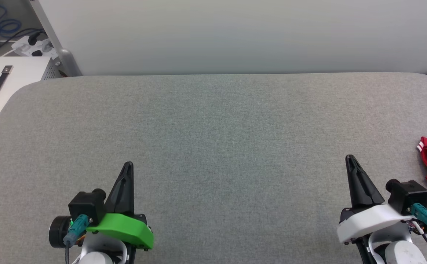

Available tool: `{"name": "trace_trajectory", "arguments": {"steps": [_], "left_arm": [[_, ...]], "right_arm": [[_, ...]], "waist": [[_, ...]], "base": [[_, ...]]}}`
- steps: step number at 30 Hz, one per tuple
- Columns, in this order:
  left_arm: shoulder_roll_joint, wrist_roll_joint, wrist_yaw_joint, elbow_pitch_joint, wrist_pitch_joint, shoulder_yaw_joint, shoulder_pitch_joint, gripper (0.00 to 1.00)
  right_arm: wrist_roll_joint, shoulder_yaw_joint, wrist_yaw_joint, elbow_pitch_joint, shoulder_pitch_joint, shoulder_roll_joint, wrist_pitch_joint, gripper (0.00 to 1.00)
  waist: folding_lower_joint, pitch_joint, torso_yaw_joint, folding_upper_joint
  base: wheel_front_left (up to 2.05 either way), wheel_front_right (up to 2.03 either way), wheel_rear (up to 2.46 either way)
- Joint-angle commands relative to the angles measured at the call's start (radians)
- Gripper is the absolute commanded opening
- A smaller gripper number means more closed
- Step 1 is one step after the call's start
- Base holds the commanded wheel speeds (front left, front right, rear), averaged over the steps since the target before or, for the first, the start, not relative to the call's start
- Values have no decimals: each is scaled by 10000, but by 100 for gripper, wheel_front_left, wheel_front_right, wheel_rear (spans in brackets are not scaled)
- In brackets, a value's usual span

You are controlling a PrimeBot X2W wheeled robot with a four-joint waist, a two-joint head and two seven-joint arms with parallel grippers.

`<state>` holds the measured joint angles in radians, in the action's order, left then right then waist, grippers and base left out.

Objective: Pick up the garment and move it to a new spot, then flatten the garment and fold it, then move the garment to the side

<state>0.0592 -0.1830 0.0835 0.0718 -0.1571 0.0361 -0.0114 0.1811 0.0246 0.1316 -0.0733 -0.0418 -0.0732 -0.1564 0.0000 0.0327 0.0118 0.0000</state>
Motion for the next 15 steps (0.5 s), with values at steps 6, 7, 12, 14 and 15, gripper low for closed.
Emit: {"name": "trace_trajectory", "arguments": {"steps": [6, 7, 12, 14, 15], "left_arm": [[-38, 250, -121, -107, 148, -48, 50, 0], [-39, 270, -130, -115, 166, -52, 50, 0], [-42, 384, -181, -159, 268, -74, 55, 0], [-44, 428, -201, -176, 309, -83, 57, 0], [-45, 448, -210, -184, 326, -87, 58, 0]], "right_arm": [[-236, -36, -4, 110, 172, 42, 161, 0], [-255, -38, -4, 117, 175, 44, 179, 0], [-369, -53, -5, 162, 193, 58, 279, 0], [-413, -59, -5, 180, 200, 63, 319, 0], [-433, -62, -5, 188, 203, 65, 336, 0]], "waist": [[0, -27, -10, 0], [0, -31, -11, 0], [0, -52, -19, 0], [0, -61, -22, 0], [0, -65, -23, 0]], "base": [[0, 0, 0], [0, 0, 0], [0, 0, 0], [0, 0, 0], [0, 0, 0]]}}
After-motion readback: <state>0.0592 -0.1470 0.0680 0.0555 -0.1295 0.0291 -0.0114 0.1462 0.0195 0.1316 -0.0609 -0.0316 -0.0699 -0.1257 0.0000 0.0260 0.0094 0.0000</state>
